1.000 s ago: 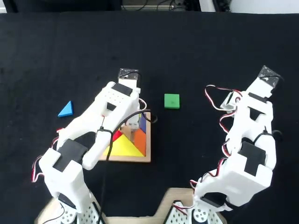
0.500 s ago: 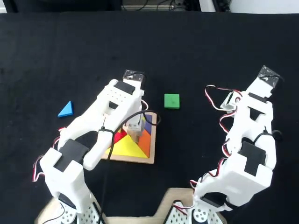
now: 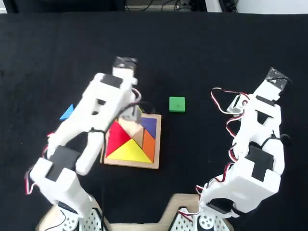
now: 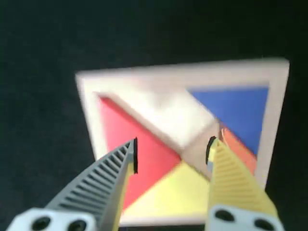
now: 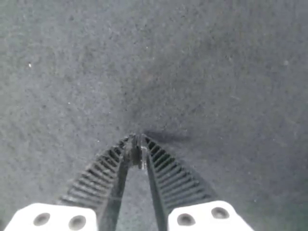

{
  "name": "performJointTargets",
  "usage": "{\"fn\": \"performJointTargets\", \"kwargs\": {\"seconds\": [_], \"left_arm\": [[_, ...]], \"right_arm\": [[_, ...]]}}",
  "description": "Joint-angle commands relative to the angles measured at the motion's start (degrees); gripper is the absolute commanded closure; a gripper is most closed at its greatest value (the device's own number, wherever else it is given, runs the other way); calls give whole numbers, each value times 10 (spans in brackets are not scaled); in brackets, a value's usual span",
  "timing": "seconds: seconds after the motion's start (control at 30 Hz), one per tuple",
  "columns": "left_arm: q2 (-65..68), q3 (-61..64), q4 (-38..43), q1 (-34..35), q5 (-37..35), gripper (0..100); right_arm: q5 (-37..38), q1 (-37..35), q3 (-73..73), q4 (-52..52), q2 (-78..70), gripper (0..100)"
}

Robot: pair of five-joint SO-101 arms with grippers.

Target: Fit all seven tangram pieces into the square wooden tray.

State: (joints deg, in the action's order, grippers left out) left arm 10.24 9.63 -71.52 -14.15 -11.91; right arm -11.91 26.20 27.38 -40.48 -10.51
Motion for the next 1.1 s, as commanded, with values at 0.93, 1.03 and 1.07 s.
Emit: {"fn": "performJointTargets", "kwargs": {"seconds": [0.93,1.03,1.07], "left_arm": [[4,102,88,-12,7,755],[2,106,82,-23,7,755],[2,103,70,-31,7,755]], "right_arm": [[9,-12,-29,-2,2,987],[9,-12,-29,-2,2,987],[9,-12,-29,-2,2,987]]}}
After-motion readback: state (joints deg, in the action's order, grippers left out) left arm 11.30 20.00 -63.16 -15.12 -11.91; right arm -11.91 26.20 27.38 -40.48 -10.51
